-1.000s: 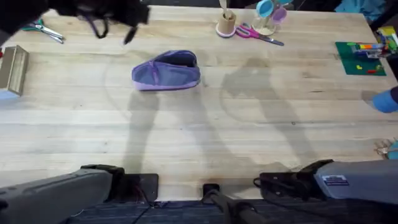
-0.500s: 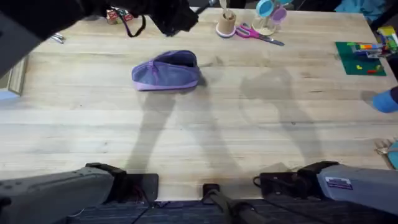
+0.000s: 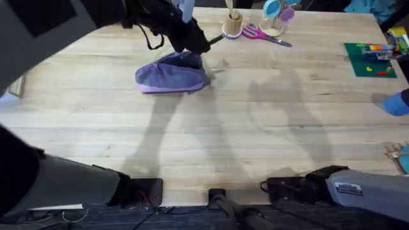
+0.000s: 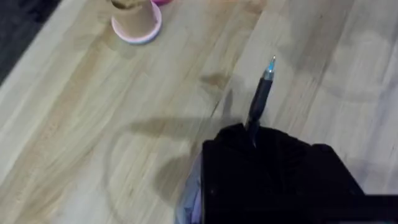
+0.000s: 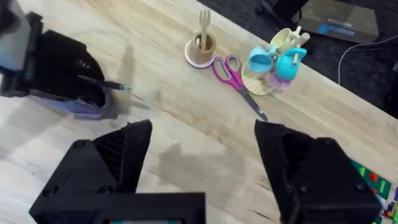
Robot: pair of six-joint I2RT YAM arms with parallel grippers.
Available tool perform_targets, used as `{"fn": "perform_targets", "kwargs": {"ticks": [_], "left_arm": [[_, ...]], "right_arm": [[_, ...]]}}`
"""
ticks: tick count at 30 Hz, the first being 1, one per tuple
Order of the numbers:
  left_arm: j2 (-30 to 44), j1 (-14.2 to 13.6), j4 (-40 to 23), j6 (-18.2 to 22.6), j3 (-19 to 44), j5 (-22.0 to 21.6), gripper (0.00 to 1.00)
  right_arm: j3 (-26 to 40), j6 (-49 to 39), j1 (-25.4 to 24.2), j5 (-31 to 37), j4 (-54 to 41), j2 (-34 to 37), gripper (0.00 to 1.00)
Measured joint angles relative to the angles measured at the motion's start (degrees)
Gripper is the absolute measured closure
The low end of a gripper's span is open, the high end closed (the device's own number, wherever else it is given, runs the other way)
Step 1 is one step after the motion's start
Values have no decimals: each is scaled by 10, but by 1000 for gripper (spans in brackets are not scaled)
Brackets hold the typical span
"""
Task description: Unzip the bag, pick up the pens from the table one at a time and place them inside, then zip the bag closed.
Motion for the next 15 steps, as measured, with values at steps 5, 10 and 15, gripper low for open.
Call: {"fn": "perform_targets", "kwargs": {"ticks": [5,10,15], "left_arm": [[20,0,-32,7,0,-27,958],[30,0,-84,26,0,-88,958],[31,0,-97,36,0,-157,958]], "right_arm": [[0,0,0,0,1,0,6],[0,0,0,0,8,0,6],[0,0,0,0,13,0,6]]}}
